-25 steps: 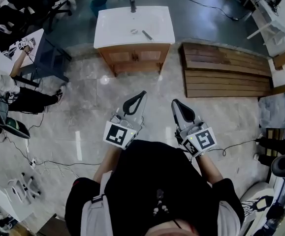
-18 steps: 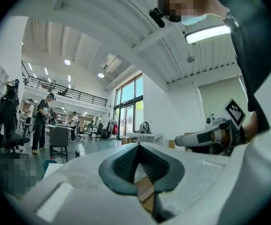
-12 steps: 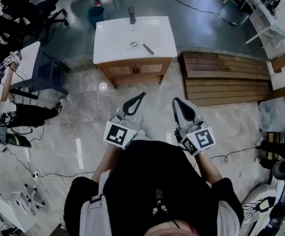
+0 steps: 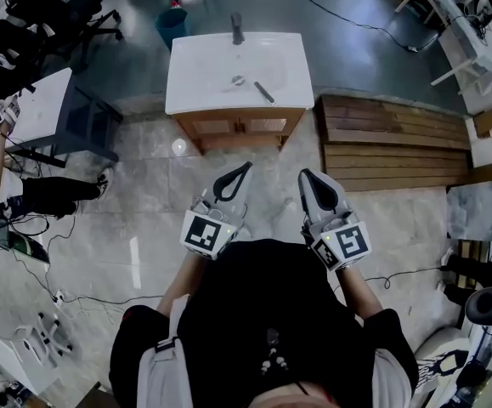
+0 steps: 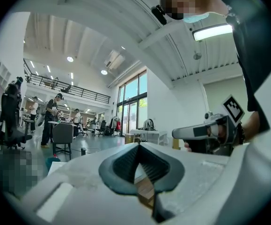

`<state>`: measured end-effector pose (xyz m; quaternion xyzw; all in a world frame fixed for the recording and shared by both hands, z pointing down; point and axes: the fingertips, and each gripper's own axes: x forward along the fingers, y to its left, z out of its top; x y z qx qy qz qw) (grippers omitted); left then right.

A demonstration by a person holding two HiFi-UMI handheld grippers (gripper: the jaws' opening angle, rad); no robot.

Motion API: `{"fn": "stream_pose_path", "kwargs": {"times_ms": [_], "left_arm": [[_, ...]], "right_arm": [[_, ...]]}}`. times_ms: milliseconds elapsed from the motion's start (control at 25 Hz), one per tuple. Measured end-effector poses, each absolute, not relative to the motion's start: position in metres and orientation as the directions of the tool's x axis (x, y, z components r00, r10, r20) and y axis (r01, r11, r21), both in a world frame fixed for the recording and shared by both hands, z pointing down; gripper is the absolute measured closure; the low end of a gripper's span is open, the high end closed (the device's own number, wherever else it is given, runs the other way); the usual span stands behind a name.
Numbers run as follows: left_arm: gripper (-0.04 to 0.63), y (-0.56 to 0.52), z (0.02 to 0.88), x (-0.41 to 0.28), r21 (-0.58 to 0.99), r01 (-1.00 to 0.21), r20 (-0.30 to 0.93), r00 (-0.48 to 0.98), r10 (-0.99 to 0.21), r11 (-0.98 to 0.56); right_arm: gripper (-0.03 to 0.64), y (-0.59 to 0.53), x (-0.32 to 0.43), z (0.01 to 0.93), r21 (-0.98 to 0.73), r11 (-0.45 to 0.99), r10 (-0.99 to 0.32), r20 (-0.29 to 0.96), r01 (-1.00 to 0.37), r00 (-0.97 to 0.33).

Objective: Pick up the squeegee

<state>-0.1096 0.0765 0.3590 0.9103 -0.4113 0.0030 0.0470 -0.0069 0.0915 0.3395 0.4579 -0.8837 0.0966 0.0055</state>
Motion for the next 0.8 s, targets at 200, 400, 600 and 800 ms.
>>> {"fn": "stream_pose_path", "kwargs": {"times_ms": [200, 400, 600, 800], "left_arm": [[0.597, 0.055, 0.365, -0.106, 0.081, -0.776, 0.047, 0.630, -0.775, -0.626], [0.597, 0.010, 0.372, -0.100, 0.079, -0.813, 0.042, 0.580, -0.813, -0.576], [0.598, -0.041, 0.368, -0.083, 0.090, -0.824, 0.055, 0.565, -0.823, -0.559], [0.597, -0.097, 0.370, -0.057, 0.089, -0.854, 0.055, 0.518, -0.854, -0.513]], "right_arm": [[0.614, 0.066, 0.001, 0.352, -0.178, 0.573, -0.791, 0.139, -0.800, -0.596], [0.614, 0.013, 0.005, 0.354, -0.168, 0.629, -0.753, 0.110, -0.759, -0.649], [0.614, -0.044, 0.008, 0.349, -0.180, 0.676, -0.711, 0.093, -0.714, -0.697], [0.614, -0.096, 0.030, 0.356, -0.167, 0.723, -0.662, 0.114, -0.671, -0.741]]}}
